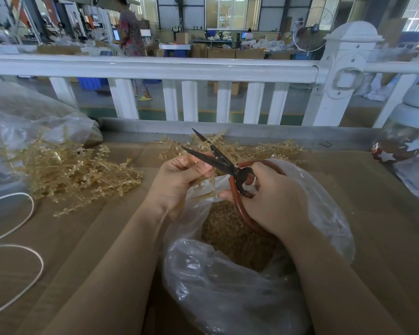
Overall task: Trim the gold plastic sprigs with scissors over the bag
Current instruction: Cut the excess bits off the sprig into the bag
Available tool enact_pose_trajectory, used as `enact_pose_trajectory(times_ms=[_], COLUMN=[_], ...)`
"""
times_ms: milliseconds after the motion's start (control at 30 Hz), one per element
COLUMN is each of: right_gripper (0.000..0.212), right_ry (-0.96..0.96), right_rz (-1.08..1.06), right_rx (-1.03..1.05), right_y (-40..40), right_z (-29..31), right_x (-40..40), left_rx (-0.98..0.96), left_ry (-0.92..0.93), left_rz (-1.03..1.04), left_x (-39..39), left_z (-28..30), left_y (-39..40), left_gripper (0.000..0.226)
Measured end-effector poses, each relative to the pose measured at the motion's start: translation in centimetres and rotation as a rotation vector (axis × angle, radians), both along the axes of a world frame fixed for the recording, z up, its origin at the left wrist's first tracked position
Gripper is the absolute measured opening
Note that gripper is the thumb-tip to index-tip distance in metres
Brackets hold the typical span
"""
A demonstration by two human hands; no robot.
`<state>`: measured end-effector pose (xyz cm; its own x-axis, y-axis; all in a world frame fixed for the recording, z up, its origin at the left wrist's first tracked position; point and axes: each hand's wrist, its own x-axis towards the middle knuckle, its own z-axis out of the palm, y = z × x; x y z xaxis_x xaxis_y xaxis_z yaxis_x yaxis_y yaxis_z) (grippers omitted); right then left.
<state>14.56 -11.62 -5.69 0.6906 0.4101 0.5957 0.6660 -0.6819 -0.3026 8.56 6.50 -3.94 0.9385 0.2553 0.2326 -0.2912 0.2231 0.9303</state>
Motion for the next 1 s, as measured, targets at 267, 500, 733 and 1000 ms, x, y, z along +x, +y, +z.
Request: enact_pose_trajectory(times_ms=[267, 500, 733, 1000], right_gripper=[0.068, 0.075, 0.073, 0.075], right_ry=[0.021, 0.021, 0.025, 0.02], right_rz=[-0.009, 0.029, -0.018, -0.041], right_rx=[0.026, 0.054, 0.019, 0.029], right_y=[0.25, 0.26, 0.19, 0.25], right_z=[-0.17, -0.18, -0.18, -0.12], right_x=[0.01, -0.14, -0.01, -0.02], left_rx=[-0.031, -0.008, 0.082, 0.125], left_ry=[-0.03, -0.014, -0.052, -0.097], left_rz=[-0.056, -0.077, 0.014, 0.001], left_x=[0.04, -0.07, 0.17, 0.37], left_z=[0.0, 0.23, 0.17, 0.01], left_y=[-0.13, -0.35, -0.23, -0.12], left_gripper=[0.008, 0.011, 0.016, 0.025])
